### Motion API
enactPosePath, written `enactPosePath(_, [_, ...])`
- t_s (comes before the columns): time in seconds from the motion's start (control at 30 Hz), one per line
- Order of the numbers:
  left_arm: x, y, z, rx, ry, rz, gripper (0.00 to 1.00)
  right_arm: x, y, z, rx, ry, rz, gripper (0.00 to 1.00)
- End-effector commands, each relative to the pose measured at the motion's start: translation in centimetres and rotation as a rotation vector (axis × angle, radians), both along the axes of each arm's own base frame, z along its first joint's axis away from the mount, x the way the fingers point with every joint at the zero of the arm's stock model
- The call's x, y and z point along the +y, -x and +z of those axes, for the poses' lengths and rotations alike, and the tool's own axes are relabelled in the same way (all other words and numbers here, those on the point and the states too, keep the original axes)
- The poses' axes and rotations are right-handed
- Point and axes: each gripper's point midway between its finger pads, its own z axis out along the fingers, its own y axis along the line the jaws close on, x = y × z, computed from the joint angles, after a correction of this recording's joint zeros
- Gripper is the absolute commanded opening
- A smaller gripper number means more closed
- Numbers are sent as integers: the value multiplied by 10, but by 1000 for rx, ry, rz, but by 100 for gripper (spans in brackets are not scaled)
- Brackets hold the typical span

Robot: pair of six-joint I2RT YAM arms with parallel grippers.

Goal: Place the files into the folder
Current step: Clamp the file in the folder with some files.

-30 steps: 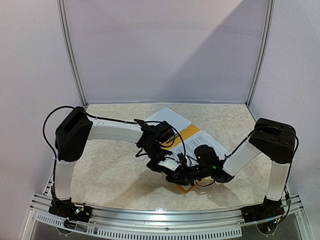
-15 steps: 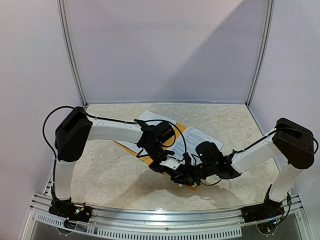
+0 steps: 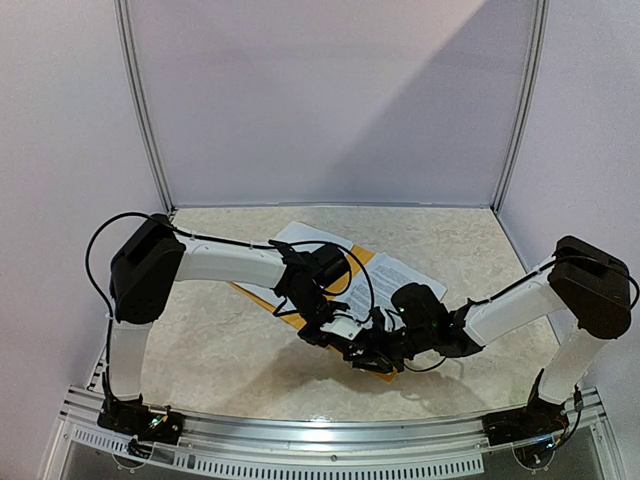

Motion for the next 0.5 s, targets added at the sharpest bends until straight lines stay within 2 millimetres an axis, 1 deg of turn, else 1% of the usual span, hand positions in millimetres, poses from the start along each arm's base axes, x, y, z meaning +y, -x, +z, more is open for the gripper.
enactPosePath(0.0, [33,0,-37,-19,-197,63,0,20,0,27,-48,-88,23,31])
enactPosePath(0.1, [34,-3,-40,-29,-208,70,0,20,3,36,-66,-134,11,31])
enactPosePath(0.13, [34,-3,-41,-30,-210,70,0,22,4,42,-71,-161,8,31])
enactPosePath(0.23, [36,-2,-42,-29,-219,67,0,33,10,59,-83,-237,33,31])
enactPosePath(0.3, [37,-2,-42,-28,-220,68,0,36,14,58,-78,-242,35,31])
enactPosePath(0.37, [38,-1,-42,-28,-222,69,0,33,16,55,-66,-235,9,31])
enactPosePath(0.47, [37,-3,-42,-29,-222,76,0,15,13,42,-41,-201,-80,32])
